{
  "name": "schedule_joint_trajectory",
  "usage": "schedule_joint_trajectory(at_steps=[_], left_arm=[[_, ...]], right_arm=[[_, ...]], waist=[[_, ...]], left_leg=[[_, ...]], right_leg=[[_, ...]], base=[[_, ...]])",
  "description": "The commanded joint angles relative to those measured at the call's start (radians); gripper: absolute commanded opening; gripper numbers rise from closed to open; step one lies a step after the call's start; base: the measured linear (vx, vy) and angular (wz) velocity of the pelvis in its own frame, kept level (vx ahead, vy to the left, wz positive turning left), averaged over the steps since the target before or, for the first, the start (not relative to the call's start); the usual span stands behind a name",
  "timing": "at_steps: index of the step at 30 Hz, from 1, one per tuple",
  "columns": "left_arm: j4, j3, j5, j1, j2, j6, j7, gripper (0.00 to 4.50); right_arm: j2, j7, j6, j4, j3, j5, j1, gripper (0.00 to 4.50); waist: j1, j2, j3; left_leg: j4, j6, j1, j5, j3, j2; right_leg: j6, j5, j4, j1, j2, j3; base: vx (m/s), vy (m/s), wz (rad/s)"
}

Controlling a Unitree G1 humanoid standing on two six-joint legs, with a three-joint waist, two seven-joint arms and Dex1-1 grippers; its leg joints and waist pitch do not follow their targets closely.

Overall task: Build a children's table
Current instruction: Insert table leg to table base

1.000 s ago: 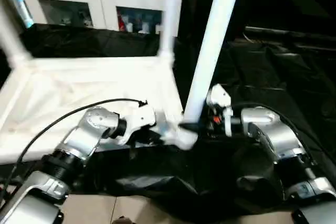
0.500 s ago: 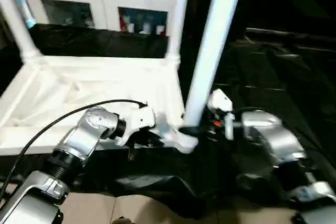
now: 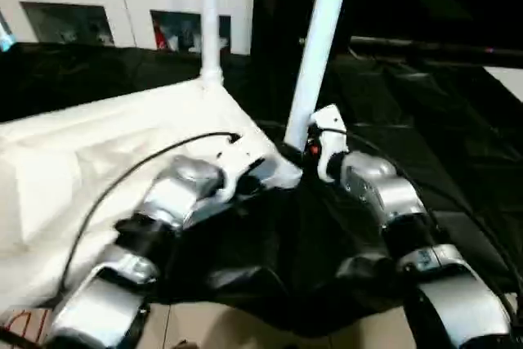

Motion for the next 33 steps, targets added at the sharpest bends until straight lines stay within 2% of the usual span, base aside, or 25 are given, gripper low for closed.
schedule_joint_trajectory(at_steps=[1, 3, 8, 13, 14, 15, 16, 18, 20, 23, 25, 26, 27, 29, 31, 32, 33], left_arm=[[-0.027, 0.019, 0.008, -0.082, -0.037, -0.028, 0.06, 0.0], [-0.016, 0.023, 0.009, -0.087, -0.043, -0.028, 0.074, 0.0], [-0.007, 0.029, 0.018, -0.09, -0.036, -0.013, 0.092, 0.0], [-0.004, 0.03, 0.02, -0.087, -0.031, -0.017, 0.097, 0.0], [-0.005, 0.029, 0.019, -0.086, -0.031, -0.018, 0.097, 0.0], [-0.005, 0.028, 0.018, -0.085, -0.029, -0.026, 0.095, 0.0], [-0.005, 0.027, 0.018, -0.085, -0.028, -0.027, 0.094, 0.0], [-0.009, 0.022, 0.019, -0.081, -0.023, -0.035, 0.086, 0.0], [-0.012, 0.015, 0.021, -0.076, -0.016, -0.053, 0.074, 0.0], [-0.009, 0.011, 0.021, -0.073, -0.011, -0.077, 0.065, 0.0], [-0.01, 0.009, 0.021, -0.072, -0.009, -0.08, 0.062, 0.0], [-0.015, 0.004, 0.022, -0.067, -0.002, -0.101, 0.051, 0.0], [-0.016, 0.003, 0.021, -0.064, 0.002, -0.109, 0.044, 0.0], [-0.017, 0.0, 0.019, -0.061, 0.007, -0.117, 0.032, 0.0], [-0.024, -0.007, 0.016, -0.051, 0.016, -0.143, 0.01, 0.0], [-0.029, -0.01, 0.014, -0.045, 0.023, -0.164, -0.005, 0.0], [-0.033, -0.013, 0.012, -0.04, 0.029, -0.171, -0.017, 0.0]], right_arm=[[0.041, -0.004, 0.058, 0.1, 0.044, -0.034, 0.037, 1.89], [0.049, -0.011, 0.059, 0.104, 0.04, -0.034, 0.032, 1.89], [0.064, -0.024, 0.048, 0.129, 0.031, -0.047, 0.02, 1.89], [0.073, -0.045, 0.041, 0.142, 0.018, -0.046, 0.013, 1.89], [0.074, -0.044, 0.04, 0.144, 0.015, -0.049, 0.011, 1.89], [0.075, -0.041, 0.035, 0.145, 0.008, -0.05, 0.009, 2.45], [0.075, -0.038, 0.034, 0.146, 0.004, -0.047, 0.007, 2.59], [0.075, -0.029, 0.029, 0.145, -0.009, -0.038, -0.001, 2.65], [0.073, -0.022, 0.023, 0.143, -0.015, -0.034, -0.007, 2.93], [0.068, -0.016, 0.016, 0.138, -0.018, -0.032, -0.012, 3.11], [0.067, -0.013, 0.013, 0.137, -0.019, -0.032, -0.013, 3.21], [0.062, 0.003, 0.01, 0.122, -0.023, -0.028, -0.013, 3.32], [0.058, 0.018, 0.008, 0.11, -0.024, -0.024, -0.012, 3.47], [0.054, 0.037, 0.013, 0.095, -0.028, -0.02, -0.011, 3.59], [0.033, 0.08, 0.006, 0.052, -0.012, -0.026, 0.003, 3.79], [0.019, 0.103, 0.009, 0.023, -0.003, -0.027, 0.014, 3.79], [0.006, 0.127, 0.01, -0.005, 0.003, -0.024, 0.025, 3.98]], waist=[[-0.001, 0.022, -0.057], [0.002, 0.019, -0.058], [0.007, 0.022, -0.059], [0.003, 0.022, -0.055], [0.002, 0.02, -0.055], [0.0, 0.021, -0.054], [-0.001, 0.022, -0.053], [-0.002, 0.021, -0.053], [-0.001, 0.021, -0.054], [0.0, 0.024, -0.052], [0.0, 0.023, -0.051], [0.0, 0.026, -0.051], [-0.001, 0.024, -0.05], [0.0, 0.027, -0.051], [0.005, 0.024, -0.053], [0.008, 0.028, -0.054], [0.011, 0.025, -0.056]], left_leg=[[-0.075, -0.024, 0.024, -0.52, -0.022, 0.031], [-0.075, -0.02, 0.024, -0.501, -0.019, 0.03], [-0.081, -0.014, 0.015, -0.462, -0.015, 0.033], [-0.079, -0.017, 0.022, -0.495, -0.017, 0.032], [-0.079, -0.018, 0.023, -0.501, -0.018, 0.032], [-0.079, -0.019, 0.024, -0.51, -0.018, 0.031], [-0.079, -0.02, 0.024, -0.517, -0.019, 0.032], [-0.079, -0.019, 0.026, -0.526, -0.02, 0.032], [-0.079, -0.018, 0.025, -0.519, -0.019, 0.03], [-0.079, -0.015, 0.025, -0.51, -0.017, 0.031], [-0.08, -0.013, 0.022, -0.505, -0.017, 0.031], [-0.08, -0.012, 0.022, -0.505, -0.017, 0.031], [-0.081, -0.012, 0.02, -0.504, -0.018, 0.03], [-0.081, -0.011, 0.018, -0.494, -0.017, 0.031], [-0.082, -0.005, 0.016, -0.464, -0.014, 0.031], [-0.082, -0.004, 0.017, -0.455, -0.013, 0.032], [-0.084, 0.001, 0.012, -0.428, -0.01, 0.033]], right_leg=[[-0.036, -0.572, -0.102, 0.03, -0.082, 0.044], [-0.052, -0.551, -0.098, 0.029, -0.082, 0.048], [-0.086, -0.493, -0.086, 0.031, -0.082, 0.06], [-0.063, -0.553, -0.096, 0.028, -0.081, 0.051], [-0.057, -0.563, -0.098, 0.027, -0.081, 0.049], [-0.051, -0.571, -0.1, 0.026, -0.08, 0.048], [-0.047, -0.576, -0.101, 0.025, -0.08, 0.047], [-0.043, -0.586, -0.103, 0.024, -0.081, 0.046], [-0.044, -0.582, -0.103, 0.024, -0.082, 0.047], [-0.049, -0.58, -0.103, 0.021, -0.083, 0.05], [-0.05, -0.579, -0.101, 0.024, -0.082, 0.05], [-0.049, -0.581, -0.101, 0.023, -0.082, 0.05], [-0.047, -0.585, -0.102, 0.024, -0.082, 0.05], [-0.049, -0.576, -0.1, 0.025, -0.083, 0.053], [-0.063, -0.546, -0.095, 0.026, -0.083, 0.061], [-0.071, -0.532, -0.092, 0.024, -0.083, 0.063], [-0.084, -0.497, -0.086, 0.028, -0.082, 0.069]], base=[[0.0, 0.0, 0.0], [0.0, 0.0, 0.0], [0.0, 0.0, 0.0], [0.0, 0.0, 0.0], [0.0, 0.0, 0.0], [0.0, 0.0, 0.0], [0.0, 0.0, 0.0], [0.0, 0.0, 0.0], [0.0, 0.0, 0.0], [0.0, 0.0, 0.0], [0.0, 0.0, 0.0], [0.0, 0.0, 0.0], [0.0, 0.0, 0.0], [0.0, 0.0, 0.0], [0.0, 0.0, 0.0], [0.0, 0.0, 0.0], [0.0, 0.0, 0.0]])
